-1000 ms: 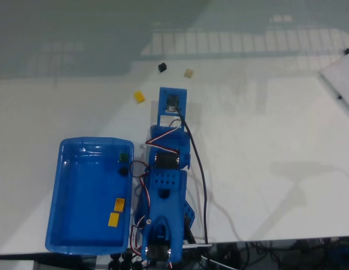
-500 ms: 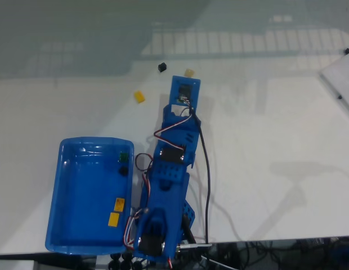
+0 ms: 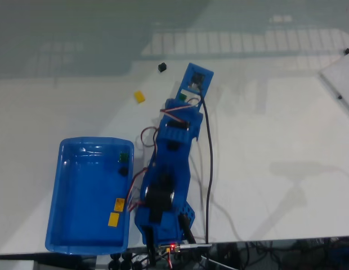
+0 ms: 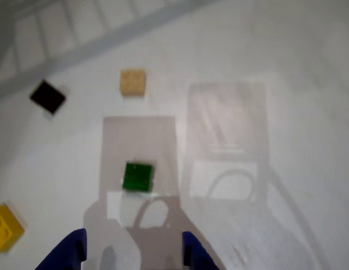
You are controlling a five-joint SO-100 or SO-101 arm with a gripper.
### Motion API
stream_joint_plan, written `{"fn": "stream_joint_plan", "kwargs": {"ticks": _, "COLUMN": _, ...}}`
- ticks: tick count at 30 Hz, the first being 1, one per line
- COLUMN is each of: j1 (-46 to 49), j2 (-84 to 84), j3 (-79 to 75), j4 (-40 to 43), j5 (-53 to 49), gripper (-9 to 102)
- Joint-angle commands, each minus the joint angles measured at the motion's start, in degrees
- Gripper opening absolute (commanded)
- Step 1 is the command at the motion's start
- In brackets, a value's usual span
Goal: Pick up all the lego then put into the bin
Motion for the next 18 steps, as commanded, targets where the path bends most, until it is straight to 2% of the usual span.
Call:
{"fn": "stream_joint_plan", "kwargs": {"ticks": 1, "j1": 0.3, "j2": -5.4, "j3": -7.6, "j4": -0.9, "j5": 1.8, "gripper": 22}}
{"fn": "stream_joint_plan", "kwargs": {"ticks": 11, "j1": 0.0, "j2": -22.3, "j3": -17.7, "j4": -5.0, "j5": 4.4, "gripper": 22}}
{"fn": "stream_joint_plan", "kwargs": {"ticks": 18, "j1": -1.1, "j2": -29.4, "j3": -21.9, "j4": -5.0, "j5": 5.0, "gripper": 22}}
